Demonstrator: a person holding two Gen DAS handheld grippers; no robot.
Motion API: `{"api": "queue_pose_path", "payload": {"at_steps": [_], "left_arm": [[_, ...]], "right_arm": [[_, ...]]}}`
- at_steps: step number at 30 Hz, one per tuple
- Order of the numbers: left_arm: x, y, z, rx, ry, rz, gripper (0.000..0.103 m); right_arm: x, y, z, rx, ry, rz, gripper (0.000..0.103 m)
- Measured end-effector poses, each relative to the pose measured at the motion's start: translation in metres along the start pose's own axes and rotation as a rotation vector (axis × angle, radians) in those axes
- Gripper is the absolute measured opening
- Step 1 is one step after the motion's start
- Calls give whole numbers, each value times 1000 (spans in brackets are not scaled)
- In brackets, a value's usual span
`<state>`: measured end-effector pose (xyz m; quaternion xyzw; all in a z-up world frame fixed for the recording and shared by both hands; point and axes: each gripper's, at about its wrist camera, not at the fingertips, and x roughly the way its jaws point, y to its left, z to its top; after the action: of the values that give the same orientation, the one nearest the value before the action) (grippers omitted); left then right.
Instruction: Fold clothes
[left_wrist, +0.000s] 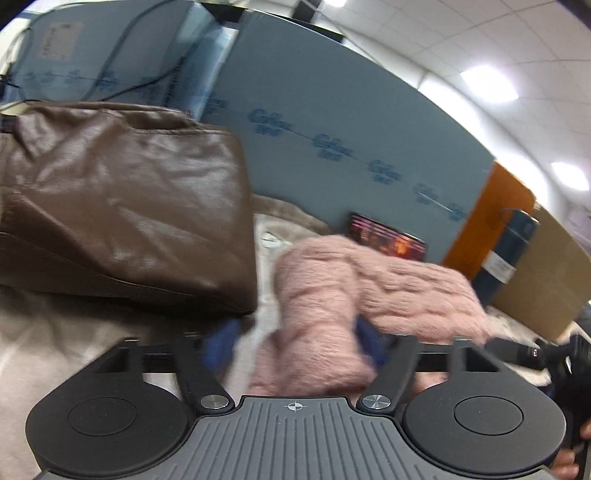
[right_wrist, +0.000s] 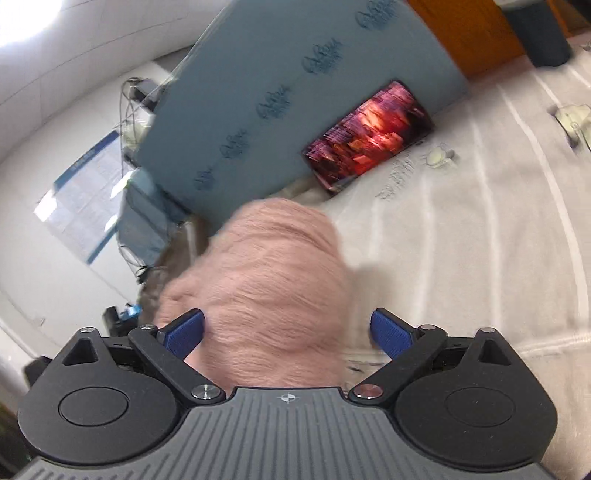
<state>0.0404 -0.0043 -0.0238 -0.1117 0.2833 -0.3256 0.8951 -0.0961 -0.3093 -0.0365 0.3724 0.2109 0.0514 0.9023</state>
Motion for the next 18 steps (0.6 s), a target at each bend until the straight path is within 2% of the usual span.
{"api": "queue_pose_path", "payload": {"at_steps": [2,3,5,7,12,18], "left_arm": [[-5,9,1,-83,6,-3,93],[-7,14,1,-129,16,-16,97],[-4,18,-1,-180,53,-40,99],[-2,17,-2,-174,68,-61,100],[4,14,-5,-159,105,-114,103],[5,19,-6,-201,99,-140,103]], "right_arm": [[-5,7,-1,-48,-27,-1,97],[-8,7,-2,-53,-42,1,98],[-7,3,-2,-30,-38,-15,98],[-5,-2,-2,-6,-27,-21,98],[1,6,-4,-54,-8,-34,102],[4,8,-6,-72,10,-24,102]]}}
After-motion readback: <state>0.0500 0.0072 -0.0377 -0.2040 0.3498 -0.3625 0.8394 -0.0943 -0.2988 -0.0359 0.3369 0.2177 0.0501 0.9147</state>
